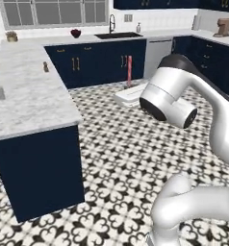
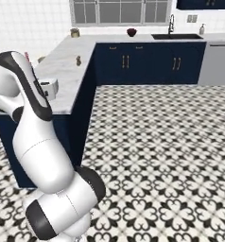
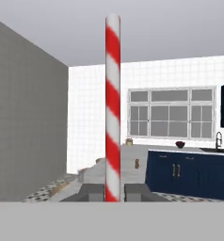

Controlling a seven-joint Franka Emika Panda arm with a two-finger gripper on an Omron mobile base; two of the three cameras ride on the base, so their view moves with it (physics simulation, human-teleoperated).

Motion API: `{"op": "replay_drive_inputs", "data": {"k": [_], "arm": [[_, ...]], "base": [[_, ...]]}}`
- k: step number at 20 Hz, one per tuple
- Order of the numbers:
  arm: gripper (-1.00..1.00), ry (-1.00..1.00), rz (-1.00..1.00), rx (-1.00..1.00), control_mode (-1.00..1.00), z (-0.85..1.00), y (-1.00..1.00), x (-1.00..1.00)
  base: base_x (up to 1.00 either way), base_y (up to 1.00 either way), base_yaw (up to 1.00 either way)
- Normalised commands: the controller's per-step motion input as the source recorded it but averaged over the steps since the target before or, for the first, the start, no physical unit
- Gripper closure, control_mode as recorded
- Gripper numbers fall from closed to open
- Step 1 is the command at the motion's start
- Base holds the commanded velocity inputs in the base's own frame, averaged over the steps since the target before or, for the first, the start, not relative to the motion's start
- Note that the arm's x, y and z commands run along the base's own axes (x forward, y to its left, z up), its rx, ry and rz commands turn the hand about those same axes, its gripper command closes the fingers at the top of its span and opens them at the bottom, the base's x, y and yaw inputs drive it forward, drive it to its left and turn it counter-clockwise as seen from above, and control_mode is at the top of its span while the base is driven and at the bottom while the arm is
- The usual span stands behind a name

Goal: Take a straw from the drawer in front and place it inside the glass cup on the dining counter.

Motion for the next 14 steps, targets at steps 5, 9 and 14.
{"op": "replay_drive_inputs", "data": {"k": [5,9,14], "arm": [[1.0,0.0,0.0,0.0,1.0,0.0,0.0,0.0],[1.0,0.0,0.0,0.0,1.0,0.0,0.0,0.0],[1.0,0.0,0.0,0.0,1.0,0.0,0.0,0.0]], "base": [[0.09,1.0,-0.29],[0.11,1.0,-0.29],[0.15,1.0,-0.32]]}}
